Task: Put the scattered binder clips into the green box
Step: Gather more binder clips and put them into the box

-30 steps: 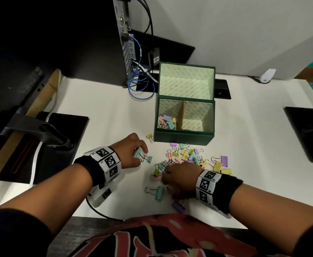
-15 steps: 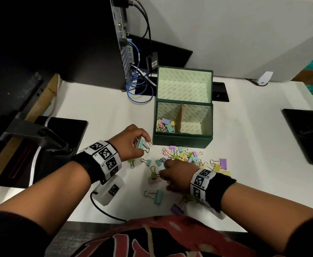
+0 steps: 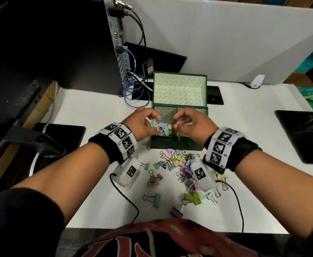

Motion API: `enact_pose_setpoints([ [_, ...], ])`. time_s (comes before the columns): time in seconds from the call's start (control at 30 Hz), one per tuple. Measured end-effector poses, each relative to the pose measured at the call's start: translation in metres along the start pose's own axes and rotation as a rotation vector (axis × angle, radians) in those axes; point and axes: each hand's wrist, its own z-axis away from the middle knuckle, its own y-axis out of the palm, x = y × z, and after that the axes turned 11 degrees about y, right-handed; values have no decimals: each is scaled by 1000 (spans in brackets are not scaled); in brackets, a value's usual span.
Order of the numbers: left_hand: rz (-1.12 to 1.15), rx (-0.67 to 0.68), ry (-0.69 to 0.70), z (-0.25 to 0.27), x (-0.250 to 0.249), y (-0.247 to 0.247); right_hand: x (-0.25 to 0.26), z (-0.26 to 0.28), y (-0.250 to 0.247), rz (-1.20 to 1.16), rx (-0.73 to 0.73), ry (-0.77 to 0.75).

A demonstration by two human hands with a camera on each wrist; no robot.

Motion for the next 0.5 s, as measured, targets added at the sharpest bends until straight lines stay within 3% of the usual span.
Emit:
enact_pose_setpoints([
  [0.17,-25,-18,36,-16,-3,10,4,-16,-1,-57,-56,-1],
  [0.5,-31,-4,30,12,11,19,-19,7,5,249,42,-106],
])
